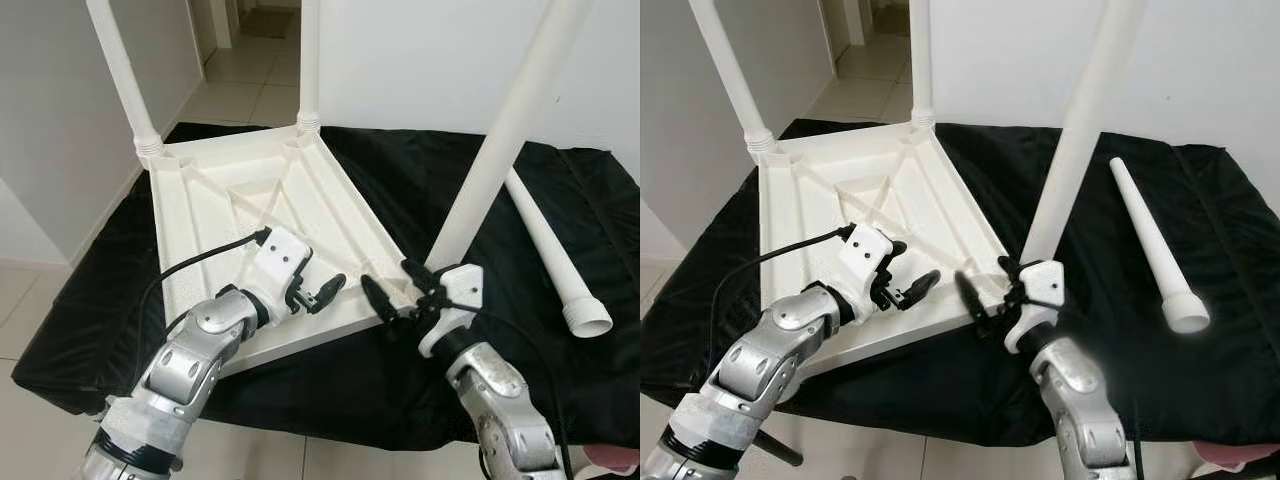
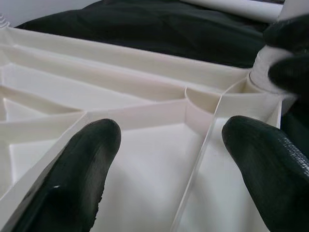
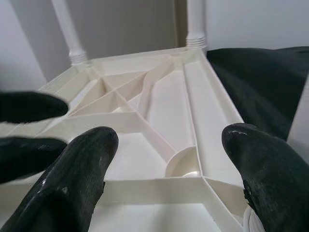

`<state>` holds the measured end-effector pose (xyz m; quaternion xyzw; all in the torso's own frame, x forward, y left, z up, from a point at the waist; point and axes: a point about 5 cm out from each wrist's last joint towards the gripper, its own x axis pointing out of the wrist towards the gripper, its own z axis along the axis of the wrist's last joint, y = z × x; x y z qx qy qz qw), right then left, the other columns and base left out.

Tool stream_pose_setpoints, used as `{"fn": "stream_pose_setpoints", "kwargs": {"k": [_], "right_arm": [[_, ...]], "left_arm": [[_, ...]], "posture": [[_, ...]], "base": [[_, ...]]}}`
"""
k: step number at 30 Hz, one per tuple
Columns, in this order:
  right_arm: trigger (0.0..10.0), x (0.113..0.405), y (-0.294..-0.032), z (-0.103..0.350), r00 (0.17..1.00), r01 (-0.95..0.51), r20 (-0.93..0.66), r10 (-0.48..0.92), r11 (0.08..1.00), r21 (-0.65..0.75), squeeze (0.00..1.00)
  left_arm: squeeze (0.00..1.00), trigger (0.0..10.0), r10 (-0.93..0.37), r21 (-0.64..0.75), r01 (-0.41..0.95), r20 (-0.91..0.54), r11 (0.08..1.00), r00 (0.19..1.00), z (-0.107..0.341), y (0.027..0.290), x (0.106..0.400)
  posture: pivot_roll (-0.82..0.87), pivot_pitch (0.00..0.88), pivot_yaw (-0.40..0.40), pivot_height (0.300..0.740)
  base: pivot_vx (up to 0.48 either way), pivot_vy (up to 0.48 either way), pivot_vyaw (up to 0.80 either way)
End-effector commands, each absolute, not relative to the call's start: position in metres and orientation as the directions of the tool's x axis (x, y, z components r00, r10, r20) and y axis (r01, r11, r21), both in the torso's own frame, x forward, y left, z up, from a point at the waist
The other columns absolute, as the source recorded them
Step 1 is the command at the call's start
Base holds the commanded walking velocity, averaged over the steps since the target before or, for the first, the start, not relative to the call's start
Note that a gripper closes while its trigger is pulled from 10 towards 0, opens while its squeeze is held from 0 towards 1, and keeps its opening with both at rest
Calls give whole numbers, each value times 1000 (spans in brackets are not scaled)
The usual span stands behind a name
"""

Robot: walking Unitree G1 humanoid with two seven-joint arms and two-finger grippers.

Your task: Building children table

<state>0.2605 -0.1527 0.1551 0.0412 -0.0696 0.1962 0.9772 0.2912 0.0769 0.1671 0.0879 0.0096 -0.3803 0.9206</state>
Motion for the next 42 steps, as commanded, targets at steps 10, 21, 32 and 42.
{"fn": "stream_pose_setpoints", "kwargs": {"k": [10, 21, 32, 42], "right_arm": [[10000, 268, -187, 152, 966, -224, 153, 209, 971, 88, 0], [10000, 251, -140, 143, 957, -267, 169, 236, 945, 192, 0], [10000, 255, -148, 145, 967, -212, 179, 181, 962, 174, 0], [10000, 260, -145, 149, 967, -206, 186, 174, 964, 169, 0]], "left_arm": [[0, 10000, -708, 164, 725, -156, 669, 688, 153, 65, 285], [0, 10000, -647, 173, 700, -279, 693, 709, 126, 58, 299], [0, 10000, -586, 227, 700, -411, 677, 699, 104, 67, 302], [0, 902, -503, 118, 616, -468, 779, 726, 96, 74, 307]], "posture": [[-61, 51, 51, 740], [-86, 35, 63, 740], [-100, 39, 72, 740], [-89, 48, 62, 740]], "base": [[0, 0, 0], [0, 0, 0], [0, 0, 0], [0, 0, 0]]}}
